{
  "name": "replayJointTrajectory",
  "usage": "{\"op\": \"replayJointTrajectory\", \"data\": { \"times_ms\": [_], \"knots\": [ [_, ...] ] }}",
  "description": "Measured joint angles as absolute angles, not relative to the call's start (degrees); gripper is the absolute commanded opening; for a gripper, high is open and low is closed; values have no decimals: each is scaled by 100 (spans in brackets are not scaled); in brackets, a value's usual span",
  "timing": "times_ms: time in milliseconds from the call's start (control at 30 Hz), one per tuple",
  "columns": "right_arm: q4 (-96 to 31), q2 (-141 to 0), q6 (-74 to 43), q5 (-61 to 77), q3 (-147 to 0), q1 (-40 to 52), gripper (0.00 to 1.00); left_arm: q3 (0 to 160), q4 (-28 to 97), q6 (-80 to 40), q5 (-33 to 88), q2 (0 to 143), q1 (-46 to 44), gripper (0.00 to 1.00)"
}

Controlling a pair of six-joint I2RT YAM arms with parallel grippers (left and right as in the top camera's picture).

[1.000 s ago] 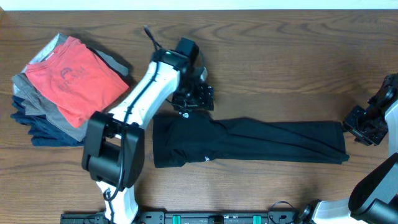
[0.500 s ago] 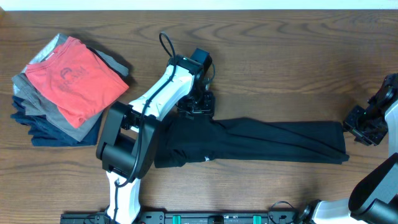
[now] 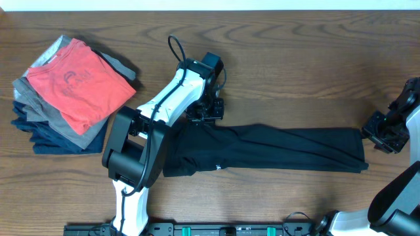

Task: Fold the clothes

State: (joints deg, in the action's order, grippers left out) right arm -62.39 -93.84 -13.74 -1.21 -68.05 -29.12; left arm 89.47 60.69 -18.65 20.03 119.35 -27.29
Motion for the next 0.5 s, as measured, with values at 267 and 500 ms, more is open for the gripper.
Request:
{"op": "replayJointTrajectory", "data": {
  "times_ms": [267,500],
  "knots": [
    [-6228,-9384,-1374,-119,-6805,-2912,41,8927,6390,-1815,2858,11371,-2906,6],
    [-6217,-9384,-1374,-121,-6805,-2912,41,8927,6514,-1800,3063,11054,-3763,6]
  ]
}}
